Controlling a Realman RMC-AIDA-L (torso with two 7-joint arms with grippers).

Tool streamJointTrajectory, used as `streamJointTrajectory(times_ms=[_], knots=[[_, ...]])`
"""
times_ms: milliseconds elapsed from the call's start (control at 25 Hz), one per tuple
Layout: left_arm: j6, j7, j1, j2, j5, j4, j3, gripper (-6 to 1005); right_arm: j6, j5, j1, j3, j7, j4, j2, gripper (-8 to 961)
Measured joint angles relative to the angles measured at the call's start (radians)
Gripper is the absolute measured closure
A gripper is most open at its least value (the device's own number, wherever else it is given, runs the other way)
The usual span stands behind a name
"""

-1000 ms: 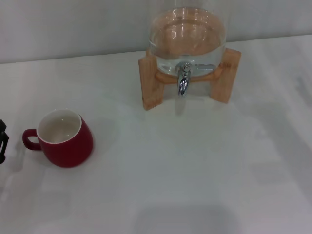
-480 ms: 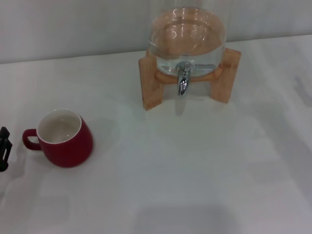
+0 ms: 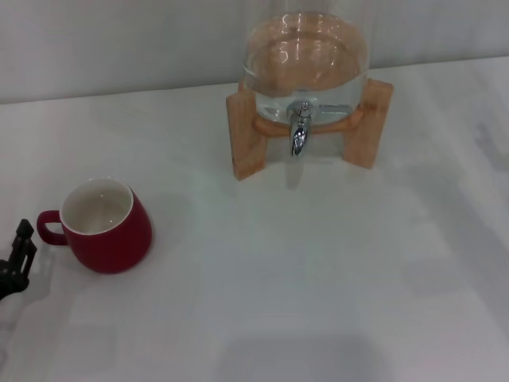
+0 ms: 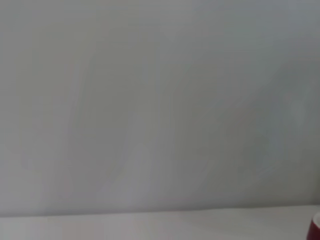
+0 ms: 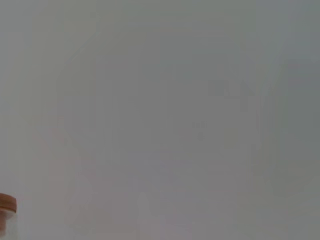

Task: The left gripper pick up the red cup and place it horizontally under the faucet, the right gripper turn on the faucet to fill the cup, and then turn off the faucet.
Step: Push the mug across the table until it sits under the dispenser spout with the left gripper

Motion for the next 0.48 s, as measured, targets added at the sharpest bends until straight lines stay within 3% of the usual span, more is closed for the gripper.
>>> streamJointTrajectory(times_ms=[480], knots=[[0.025,0.000,-0.001,-0.001,0.001,-0.004,0.036,488,0.000,0.000,0.004,0.000,0.000,0.000,0.000,112]])
